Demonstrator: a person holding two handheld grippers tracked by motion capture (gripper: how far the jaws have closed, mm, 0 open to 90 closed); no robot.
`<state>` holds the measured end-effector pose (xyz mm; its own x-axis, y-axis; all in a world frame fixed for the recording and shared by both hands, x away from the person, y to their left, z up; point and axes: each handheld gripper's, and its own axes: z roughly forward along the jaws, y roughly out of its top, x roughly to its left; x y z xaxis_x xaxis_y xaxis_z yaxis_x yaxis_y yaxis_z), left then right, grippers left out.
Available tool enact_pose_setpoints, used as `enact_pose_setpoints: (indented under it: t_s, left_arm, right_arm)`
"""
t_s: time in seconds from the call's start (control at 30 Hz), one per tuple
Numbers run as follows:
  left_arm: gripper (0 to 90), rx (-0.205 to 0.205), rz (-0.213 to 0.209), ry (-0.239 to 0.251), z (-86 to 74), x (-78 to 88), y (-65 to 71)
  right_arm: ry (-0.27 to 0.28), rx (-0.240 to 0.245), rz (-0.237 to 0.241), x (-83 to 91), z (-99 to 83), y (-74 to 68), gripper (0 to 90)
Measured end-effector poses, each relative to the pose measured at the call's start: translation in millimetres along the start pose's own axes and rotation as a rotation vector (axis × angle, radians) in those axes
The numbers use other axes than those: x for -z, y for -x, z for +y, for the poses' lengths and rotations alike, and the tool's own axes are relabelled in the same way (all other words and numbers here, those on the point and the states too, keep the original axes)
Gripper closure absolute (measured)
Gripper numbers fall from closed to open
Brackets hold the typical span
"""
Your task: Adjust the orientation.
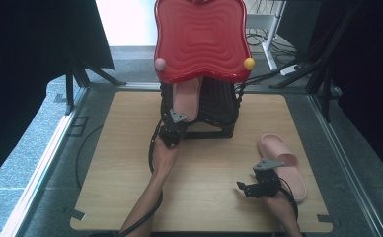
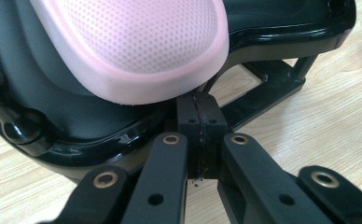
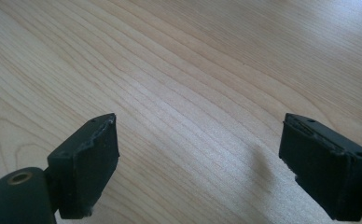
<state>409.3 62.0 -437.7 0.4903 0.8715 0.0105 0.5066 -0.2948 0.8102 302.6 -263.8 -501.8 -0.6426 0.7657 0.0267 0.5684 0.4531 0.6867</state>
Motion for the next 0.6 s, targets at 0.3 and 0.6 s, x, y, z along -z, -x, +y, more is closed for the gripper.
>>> enact_pose_setpoints:
  t_s: [0.3, 0.6]
  left_arm:
    - [67.5, 0.003, -0.027, -0.012, -3.8, 13.8, 1.0]
    - [21.2, 0.024, -0.091, -0.081, -33.5, 37.2, -5.8]
  right_arm:
    - [0.009, -0.006, 0.001, 0.7, 0.0, 0.6, 12.3]
    - [0.014, -0.001, 0.004, 6.2, 2.6, 0.7, 11.8]
